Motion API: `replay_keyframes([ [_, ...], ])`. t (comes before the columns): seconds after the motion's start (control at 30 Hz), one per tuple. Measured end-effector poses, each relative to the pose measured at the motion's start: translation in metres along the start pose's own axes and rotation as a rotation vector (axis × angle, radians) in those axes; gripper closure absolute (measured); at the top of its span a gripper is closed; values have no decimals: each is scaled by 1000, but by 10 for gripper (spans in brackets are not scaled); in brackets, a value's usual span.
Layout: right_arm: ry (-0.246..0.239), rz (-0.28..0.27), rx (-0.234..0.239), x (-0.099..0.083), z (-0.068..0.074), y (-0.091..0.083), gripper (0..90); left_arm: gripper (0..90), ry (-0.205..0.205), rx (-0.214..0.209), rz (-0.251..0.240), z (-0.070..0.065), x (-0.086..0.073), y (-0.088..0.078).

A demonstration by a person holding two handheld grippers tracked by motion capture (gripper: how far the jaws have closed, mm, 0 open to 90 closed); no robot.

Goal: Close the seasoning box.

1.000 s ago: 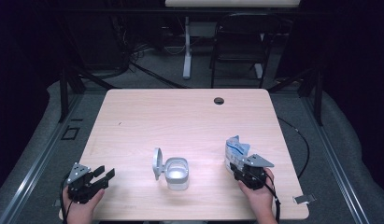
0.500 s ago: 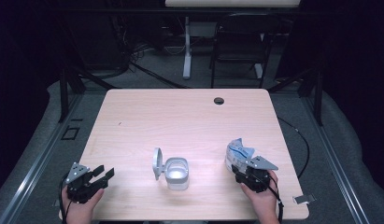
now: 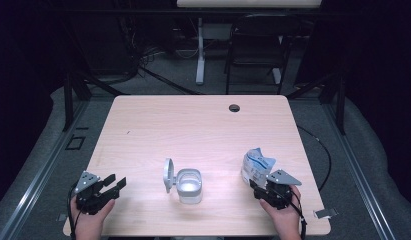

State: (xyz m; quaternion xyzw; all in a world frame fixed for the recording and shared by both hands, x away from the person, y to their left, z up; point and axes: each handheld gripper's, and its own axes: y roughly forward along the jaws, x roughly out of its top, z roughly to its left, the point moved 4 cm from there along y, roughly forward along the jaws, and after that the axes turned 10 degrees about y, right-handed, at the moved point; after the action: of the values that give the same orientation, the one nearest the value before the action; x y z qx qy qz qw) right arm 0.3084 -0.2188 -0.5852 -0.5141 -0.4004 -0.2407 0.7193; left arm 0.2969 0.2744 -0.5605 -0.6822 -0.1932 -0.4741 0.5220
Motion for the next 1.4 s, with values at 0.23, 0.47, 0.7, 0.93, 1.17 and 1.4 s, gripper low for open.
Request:
replay_keyframes([
  [0.23,6,-5,-5,-5,-5,-10,435,526,1,-22,-14,-6,8,8],
  [0.47,17,-1,-2,-8,-9,-19,429,533,19,-58,-36,-16,20,10],
  [0.7,16,-10,6,-9,-6,-27,426,552,51,-98,-50,-30,29,10],
  [0.93,16,-4,2,-11,-6,-27,426,611,73,-140,-58,-42,36,8],
  [1.17,14,0,3,-12,-6,-27,426,762,126,-197,-57,-59,43,6],
  [1.4,22,5,8,-12,-6,-26,426,836,156,-220,-54,-69,45,6],
])
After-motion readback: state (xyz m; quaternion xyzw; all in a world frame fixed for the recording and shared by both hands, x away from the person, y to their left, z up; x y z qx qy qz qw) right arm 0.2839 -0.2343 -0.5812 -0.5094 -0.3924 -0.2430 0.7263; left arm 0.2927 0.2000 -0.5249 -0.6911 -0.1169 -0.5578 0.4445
